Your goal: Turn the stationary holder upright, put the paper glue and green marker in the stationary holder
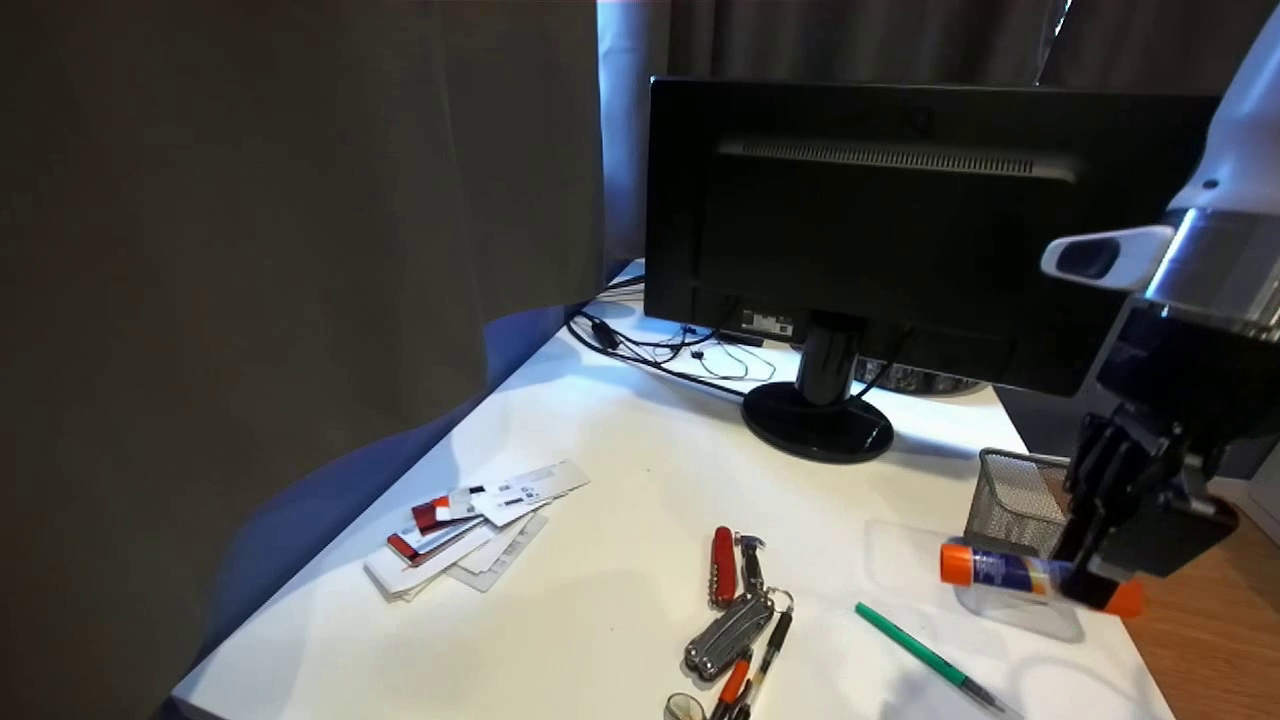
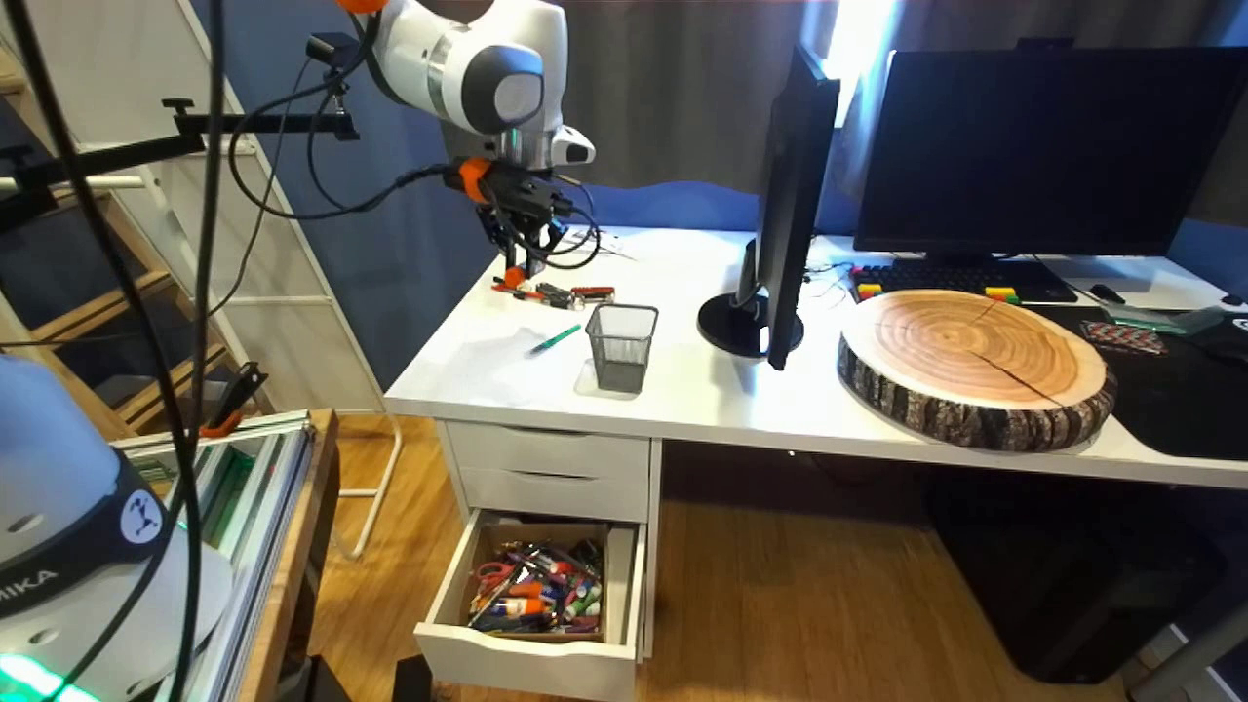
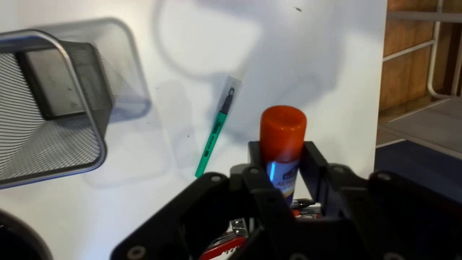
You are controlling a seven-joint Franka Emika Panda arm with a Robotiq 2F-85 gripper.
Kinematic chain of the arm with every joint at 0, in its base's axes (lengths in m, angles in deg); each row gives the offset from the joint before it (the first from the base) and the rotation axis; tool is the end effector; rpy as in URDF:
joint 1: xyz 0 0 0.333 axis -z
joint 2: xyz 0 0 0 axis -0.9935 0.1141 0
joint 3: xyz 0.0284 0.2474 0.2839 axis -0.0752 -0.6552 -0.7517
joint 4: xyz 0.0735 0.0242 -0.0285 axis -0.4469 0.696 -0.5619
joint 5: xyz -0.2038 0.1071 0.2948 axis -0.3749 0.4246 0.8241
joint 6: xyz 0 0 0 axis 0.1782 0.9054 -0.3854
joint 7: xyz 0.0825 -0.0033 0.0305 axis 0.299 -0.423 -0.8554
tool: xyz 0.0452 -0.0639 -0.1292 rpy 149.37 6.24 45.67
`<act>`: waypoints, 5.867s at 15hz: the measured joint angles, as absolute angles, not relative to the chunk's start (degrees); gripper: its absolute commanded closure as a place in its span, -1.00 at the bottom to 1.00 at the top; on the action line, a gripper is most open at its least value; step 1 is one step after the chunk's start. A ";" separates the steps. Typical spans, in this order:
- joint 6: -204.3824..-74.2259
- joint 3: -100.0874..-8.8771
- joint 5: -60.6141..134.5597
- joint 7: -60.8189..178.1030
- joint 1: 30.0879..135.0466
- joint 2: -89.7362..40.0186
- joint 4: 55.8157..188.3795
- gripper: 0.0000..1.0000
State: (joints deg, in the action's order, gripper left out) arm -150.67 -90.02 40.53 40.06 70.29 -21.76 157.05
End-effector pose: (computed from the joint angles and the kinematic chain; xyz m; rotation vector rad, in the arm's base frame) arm 0.4014 0.3917 0.2755 -2.6049 -1.4017 0.0261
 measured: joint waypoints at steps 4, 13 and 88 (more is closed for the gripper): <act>-138.72 -85.10 36.08 40.25 68.21 -28.77 154.26 0.79; -133.26 -82.76 34.58 40.32 66.98 -29.79 150.79 0.80; -99.67 -78.71 -2.77 28.55 62.06 -6.86 118.60 -1.00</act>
